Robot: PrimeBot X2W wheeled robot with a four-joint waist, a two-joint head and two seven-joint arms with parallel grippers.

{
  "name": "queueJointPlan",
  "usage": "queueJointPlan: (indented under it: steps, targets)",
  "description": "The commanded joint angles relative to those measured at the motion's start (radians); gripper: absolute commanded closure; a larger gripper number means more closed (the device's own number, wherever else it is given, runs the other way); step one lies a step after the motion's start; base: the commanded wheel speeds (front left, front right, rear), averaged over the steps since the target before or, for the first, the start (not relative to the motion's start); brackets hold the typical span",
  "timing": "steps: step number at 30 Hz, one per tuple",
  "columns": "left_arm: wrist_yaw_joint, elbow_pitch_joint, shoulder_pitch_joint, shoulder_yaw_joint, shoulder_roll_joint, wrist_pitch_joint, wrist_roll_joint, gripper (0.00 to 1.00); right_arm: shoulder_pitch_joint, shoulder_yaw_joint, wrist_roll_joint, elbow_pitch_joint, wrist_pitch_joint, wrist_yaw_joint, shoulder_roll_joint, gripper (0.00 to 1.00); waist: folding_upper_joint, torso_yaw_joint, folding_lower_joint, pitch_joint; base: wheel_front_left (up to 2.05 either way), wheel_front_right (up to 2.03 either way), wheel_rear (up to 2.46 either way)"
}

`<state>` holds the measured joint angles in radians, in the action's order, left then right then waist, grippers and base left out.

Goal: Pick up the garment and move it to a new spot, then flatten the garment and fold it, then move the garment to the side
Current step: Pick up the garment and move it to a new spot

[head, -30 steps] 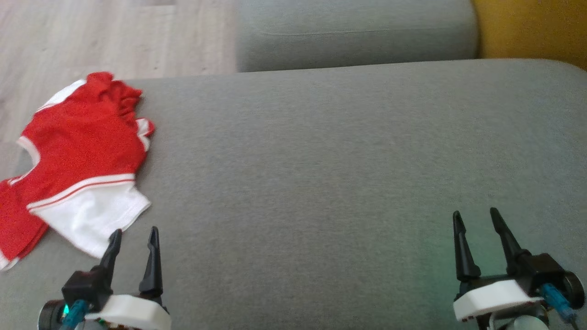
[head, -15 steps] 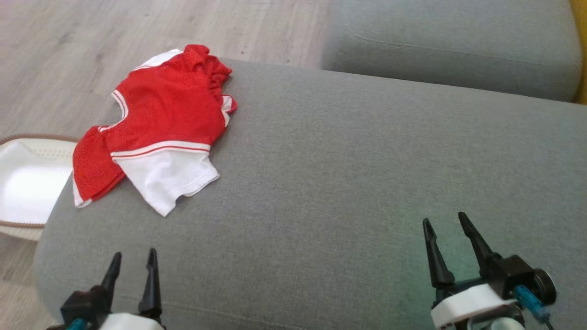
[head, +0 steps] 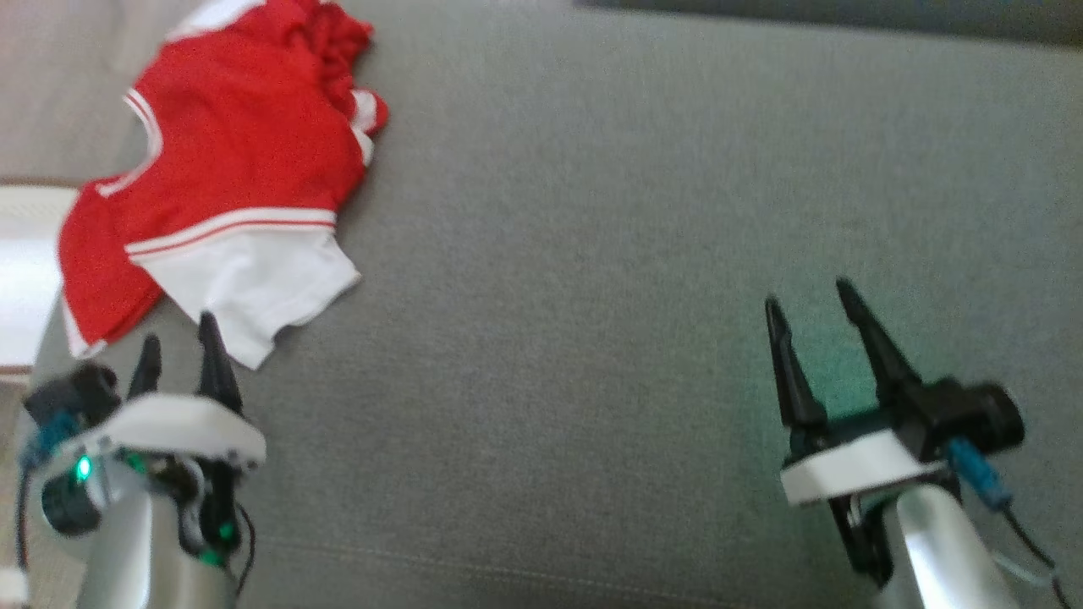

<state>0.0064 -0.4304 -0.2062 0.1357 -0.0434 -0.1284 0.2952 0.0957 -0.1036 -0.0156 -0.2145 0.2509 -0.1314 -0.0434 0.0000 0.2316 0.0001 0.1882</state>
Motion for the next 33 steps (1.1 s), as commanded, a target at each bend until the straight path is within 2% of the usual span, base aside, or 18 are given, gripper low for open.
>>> queueJointPlan:
  steps: [1, 9, 14, 15, 17, 18, 25, 29, 33]
  targets:
    - [0.016, -0.002, -0.065, 0.051, -0.031, 0.029, 0.021, 0.0, 0.057, -0.029, -0.004, 0.045, 0.011, 0.001, -0.007, 0.0, 0.0, -0.046, -0.0001, 0.112, 0.0, 0.0, 0.0]
    - [0.052, -0.146, -0.247, 0.109, -0.07, 0.139, 0.1, 0.0, 0.128, -0.062, 0.014, 0.062, 0.011, 0.001, -0.007, 0.0, 0.0, -0.094, -0.0001, 0.226, 0.0, 0.0, 0.0]
    - [0.046, -0.223, -0.304, 0.104, -0.087, 0.183, 0.113, 0.0, 0.144, -0.071, 0.02, 0.056, 0.011, 0.001, -0.007, 0.0, 0.0, -0.109, -0.0001, 0.235, 0.0, 0.0, 0.0]
    - [0.038, -0.242, -0.313, 0.098, -0.091, 0.195, 0.113, 0.07, 0.148, -0.072, 0.023, 0.055, 0.011, 0.001, -0.007, 0.0, 0.0, -0.112, -0.0001, 0.234, 0.0, 0.0, 0.0]
    - [0.019, -0.274, -0.326, 0.086, -0.096, 0.219, 0.117, 0.95, 0.155, -0.072, 0.027, 0.052, 0.011, 0.001, -0.007, 0.0, 0.0, -0.12, -0.0001, 0.229, 0.0, 0.0, 0.0]
    - [0.01, -0.285, -0.33, 0.079, -0.101, 0.227, 0.117, 1.0, 0.158, -0.072, 0.028, 0.051, 0.011, 0.001, -0.007, 0.0, 0.0, -0.124, -0.0001, 0.224, 0.0, 0.0, 0.0]
    - [-0.055, -0.252, -0.316, 0.048, -0.141, 0.261, 0.115, 1.0, 0.148, -0.058, 0.055, 0.046, 0.011, 0.001, -0.007, 0.0, 0.0, -0.144, -0.0001, 0.166, 0.0, 0.0, 0.0]
    - [-0.08, -0.116, -0.286, 0.036, -0.163, 0.299, 0.125, 1.0, 0.119, -0.054, 0.076, 0.041, 0.011, 0.001, -0.007, 0.0, 0.0, -0.147, -0.0001, 0.113, 0.0, 0.0, 0.0]
    - [-0.096, 0.106, -0.253, 0.016, -0.168, 0.377, 0.147, 1.0, 0.082, -0.052, 0.093, 0.036, 0.011, 0.001, -0.007, 0.0, 0.0, -0.149, -0.0001, 0.056, 0.0, 0.0, 0.0]
